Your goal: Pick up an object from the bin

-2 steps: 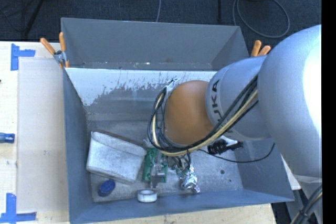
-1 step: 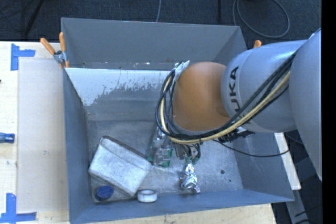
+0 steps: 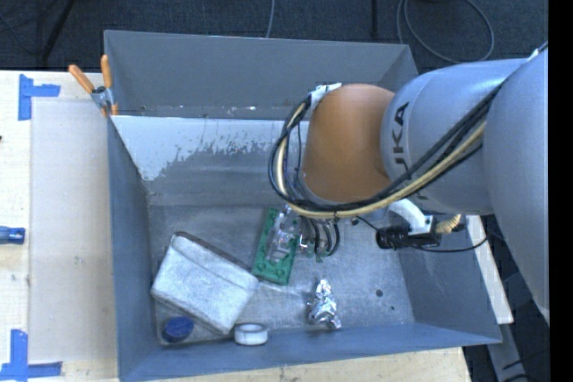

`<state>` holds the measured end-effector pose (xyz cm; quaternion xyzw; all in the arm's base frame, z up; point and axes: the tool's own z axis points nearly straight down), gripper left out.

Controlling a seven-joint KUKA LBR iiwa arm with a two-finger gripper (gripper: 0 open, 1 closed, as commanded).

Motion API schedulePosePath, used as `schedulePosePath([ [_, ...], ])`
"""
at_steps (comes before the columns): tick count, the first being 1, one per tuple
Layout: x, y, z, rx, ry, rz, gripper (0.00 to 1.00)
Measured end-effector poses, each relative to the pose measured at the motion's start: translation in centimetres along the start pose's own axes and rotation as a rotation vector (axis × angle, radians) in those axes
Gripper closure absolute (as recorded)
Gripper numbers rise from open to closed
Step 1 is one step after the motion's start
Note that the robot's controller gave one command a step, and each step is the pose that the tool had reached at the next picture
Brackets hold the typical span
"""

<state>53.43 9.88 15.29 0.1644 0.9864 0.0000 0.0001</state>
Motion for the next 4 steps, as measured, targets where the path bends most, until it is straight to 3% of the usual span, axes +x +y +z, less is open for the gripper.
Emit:
schedulePosePath([
  [1, 0.0, 0.0, 0.0, 0.001, 0.001, -0.001, 0.00],
  [2, -1.7, -2.4, 7.0, -0.004, -0.004, 0.059, 0.00],
  [3, -1.7, -2.4, 7.1, -0.004, -0.006, 0.062, 1.00],
  [4, -0.2, -2.1, -5.1, -0.004, -0.005, 0.020, 1.00],
])
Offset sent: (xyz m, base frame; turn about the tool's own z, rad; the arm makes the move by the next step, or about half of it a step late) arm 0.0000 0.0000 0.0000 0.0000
